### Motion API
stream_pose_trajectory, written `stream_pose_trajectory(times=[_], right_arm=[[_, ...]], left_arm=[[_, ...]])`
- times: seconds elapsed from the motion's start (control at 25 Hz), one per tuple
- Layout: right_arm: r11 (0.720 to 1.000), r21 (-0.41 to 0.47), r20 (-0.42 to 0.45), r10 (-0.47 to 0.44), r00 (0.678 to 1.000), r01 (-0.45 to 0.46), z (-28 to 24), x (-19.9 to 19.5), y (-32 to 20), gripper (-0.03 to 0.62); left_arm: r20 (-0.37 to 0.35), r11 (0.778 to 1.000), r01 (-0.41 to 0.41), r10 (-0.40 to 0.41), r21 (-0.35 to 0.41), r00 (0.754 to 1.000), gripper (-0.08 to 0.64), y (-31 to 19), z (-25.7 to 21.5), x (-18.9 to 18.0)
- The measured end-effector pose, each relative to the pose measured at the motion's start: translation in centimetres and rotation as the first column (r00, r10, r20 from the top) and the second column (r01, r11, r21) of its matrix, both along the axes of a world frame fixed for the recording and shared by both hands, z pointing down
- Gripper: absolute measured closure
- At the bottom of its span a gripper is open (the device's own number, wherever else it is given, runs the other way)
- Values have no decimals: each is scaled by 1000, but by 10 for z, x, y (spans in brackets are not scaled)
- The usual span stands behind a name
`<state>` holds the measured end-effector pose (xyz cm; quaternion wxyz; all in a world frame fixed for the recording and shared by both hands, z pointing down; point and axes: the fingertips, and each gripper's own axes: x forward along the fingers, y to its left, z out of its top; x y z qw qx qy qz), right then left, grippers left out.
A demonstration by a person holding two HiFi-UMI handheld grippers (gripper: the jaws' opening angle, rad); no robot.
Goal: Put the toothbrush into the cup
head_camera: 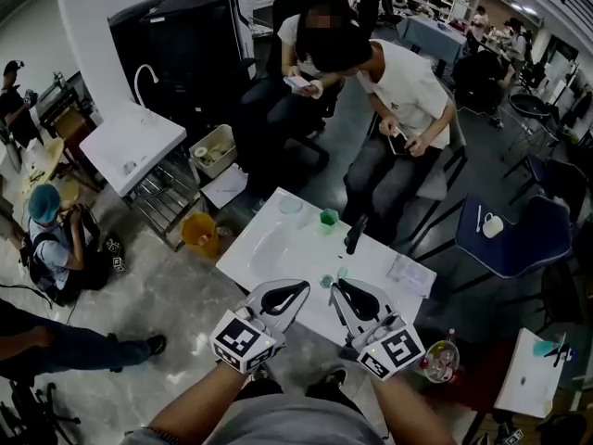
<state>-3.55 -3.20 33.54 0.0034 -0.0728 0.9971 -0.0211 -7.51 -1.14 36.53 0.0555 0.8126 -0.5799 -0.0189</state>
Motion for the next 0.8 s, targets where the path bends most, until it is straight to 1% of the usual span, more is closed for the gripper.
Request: stream_pose_trajectory(times=[0.16, 0.44, 0.6, 0.8], right_arm=[[999, 15, 9, 42, 999, -42, -2, -23, 14, 551], [990, 28, 20, 139, 990, -140, -3, -51, 23, 551], [983, 39, 16, 177, 984, -177, -4, -65, 22, 551], [975, 50, 22, 215, 976, -216, -5, -76, 9, 551]], left_arm=[[3, 1000, -17, 17, 19, 1000, 554, 13, -3, -27], [2, 996, -79, 79, 37, 997, 554, 25, -4, -60], [-3, 995, -91, 91, 46, 996, 554, 24, -7, -77], [4, 990, -123, 123, 65, 992, 554, 8, -13, -86]])
